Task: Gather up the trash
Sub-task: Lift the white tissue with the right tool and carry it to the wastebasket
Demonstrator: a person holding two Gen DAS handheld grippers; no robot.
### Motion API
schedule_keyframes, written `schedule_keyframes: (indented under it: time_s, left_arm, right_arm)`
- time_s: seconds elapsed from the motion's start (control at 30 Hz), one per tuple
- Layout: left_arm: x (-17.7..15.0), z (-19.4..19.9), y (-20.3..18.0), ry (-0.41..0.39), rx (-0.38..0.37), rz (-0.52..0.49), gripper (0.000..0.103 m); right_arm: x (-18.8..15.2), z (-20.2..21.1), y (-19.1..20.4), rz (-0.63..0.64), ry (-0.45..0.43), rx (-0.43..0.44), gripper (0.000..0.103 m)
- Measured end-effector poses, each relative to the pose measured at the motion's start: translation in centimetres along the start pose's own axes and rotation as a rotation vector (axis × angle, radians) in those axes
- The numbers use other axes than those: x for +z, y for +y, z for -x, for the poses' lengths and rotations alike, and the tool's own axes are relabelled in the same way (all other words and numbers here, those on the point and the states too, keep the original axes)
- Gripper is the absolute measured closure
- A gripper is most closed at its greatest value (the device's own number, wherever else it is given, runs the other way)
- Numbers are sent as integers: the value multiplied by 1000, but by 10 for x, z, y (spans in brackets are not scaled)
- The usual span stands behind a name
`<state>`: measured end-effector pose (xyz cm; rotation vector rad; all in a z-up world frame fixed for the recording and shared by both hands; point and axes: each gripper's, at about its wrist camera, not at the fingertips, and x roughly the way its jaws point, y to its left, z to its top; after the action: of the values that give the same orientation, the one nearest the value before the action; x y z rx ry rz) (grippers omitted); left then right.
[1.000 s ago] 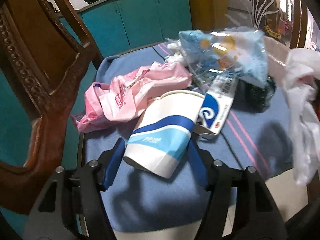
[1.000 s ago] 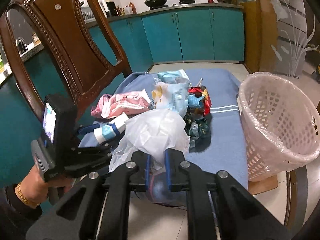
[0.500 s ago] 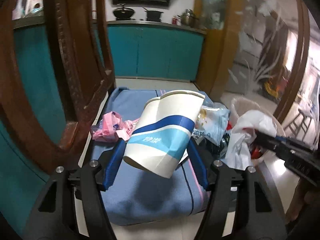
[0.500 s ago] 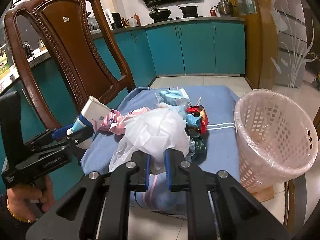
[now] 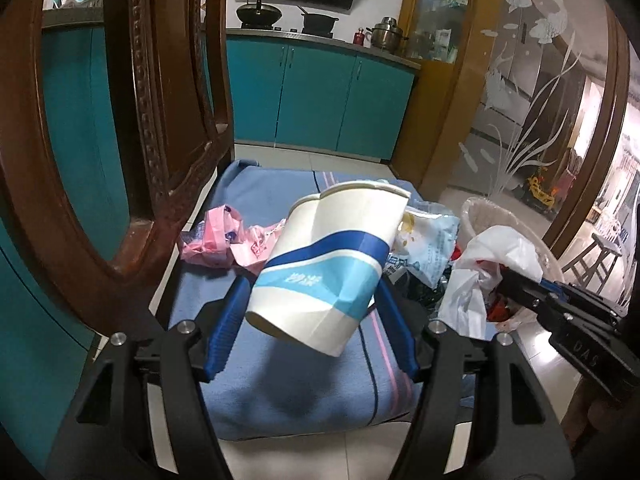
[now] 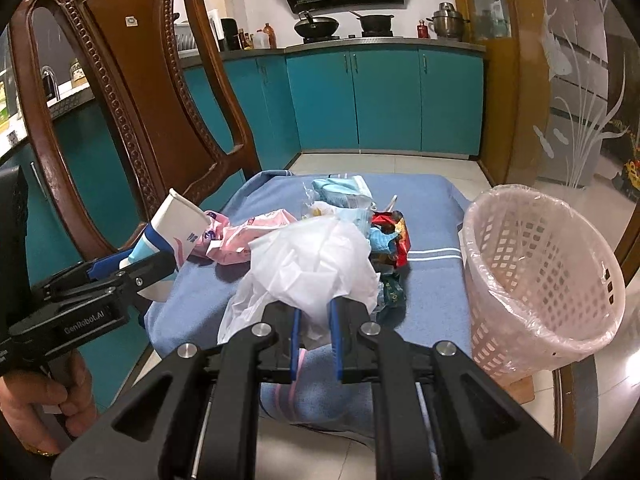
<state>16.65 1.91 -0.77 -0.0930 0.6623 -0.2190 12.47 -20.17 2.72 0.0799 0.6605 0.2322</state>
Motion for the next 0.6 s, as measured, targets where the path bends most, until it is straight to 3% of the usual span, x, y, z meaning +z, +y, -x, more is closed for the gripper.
schedule_keyframes:
  time_s: [0.6]
  left_arm:
    - [-1, -5, 0, 15, 48, -30, 38]
  right_arm:
    - [0, -3, -1, 1, 10, 0, 90]
